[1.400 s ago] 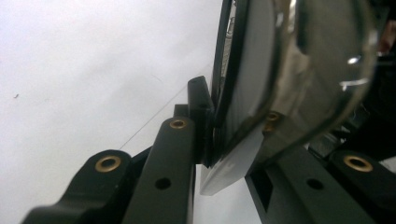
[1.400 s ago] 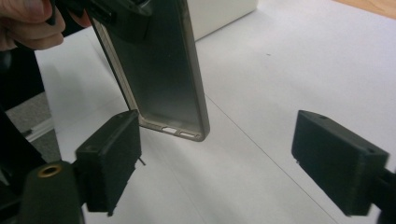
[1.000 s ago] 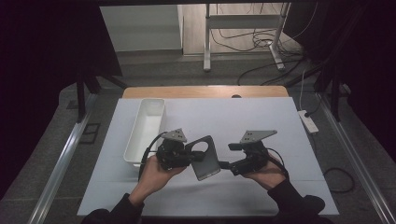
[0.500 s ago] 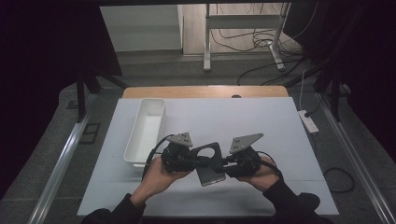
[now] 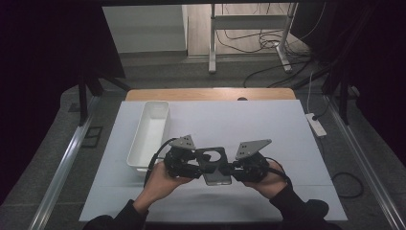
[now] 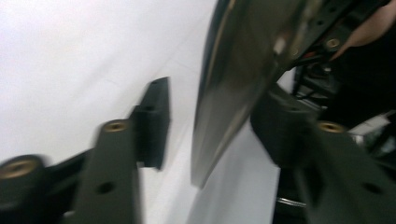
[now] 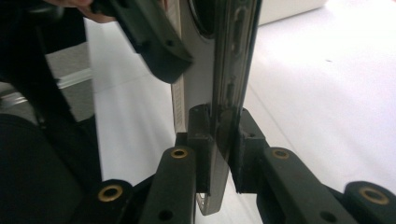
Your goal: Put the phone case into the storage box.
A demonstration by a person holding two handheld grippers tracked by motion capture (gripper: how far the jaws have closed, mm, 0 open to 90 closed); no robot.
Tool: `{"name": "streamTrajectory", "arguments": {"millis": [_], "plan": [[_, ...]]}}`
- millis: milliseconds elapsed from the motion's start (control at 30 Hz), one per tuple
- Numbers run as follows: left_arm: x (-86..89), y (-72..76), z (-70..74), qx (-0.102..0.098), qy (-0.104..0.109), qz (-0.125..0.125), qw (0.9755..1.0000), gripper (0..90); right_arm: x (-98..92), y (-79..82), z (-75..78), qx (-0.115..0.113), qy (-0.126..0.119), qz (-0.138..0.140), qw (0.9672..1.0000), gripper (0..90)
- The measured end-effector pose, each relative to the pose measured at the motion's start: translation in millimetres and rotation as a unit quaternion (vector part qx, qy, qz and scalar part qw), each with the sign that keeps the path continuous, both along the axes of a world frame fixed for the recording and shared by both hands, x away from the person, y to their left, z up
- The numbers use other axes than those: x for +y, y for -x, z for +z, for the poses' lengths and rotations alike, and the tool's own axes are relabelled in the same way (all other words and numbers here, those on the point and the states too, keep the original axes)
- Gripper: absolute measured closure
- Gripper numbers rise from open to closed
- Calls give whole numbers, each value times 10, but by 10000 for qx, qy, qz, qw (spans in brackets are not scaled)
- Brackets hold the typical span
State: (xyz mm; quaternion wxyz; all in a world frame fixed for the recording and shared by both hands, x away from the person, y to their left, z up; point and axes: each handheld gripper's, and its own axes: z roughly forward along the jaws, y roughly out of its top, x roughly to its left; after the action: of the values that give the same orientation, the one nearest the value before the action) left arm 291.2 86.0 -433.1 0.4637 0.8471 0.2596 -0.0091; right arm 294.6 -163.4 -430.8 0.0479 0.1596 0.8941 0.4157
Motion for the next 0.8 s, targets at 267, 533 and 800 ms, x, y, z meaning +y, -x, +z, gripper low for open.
{"name": "streamTrajectory", "arguments": {"millis": [267,533,800], "plan": [[55,-17,-47,-171,-86,547,9983,181,-68,3,22,-164,-58,-527,9985,805],[104,-29,-70,-141,-160,964,9951,27,-108,2,31,-226,-151,-947,9951,805],[144,-43,-102,-116,-185,1180,9928,15,-118,-1,26,-224,-209,-1222,9920,805]]}}
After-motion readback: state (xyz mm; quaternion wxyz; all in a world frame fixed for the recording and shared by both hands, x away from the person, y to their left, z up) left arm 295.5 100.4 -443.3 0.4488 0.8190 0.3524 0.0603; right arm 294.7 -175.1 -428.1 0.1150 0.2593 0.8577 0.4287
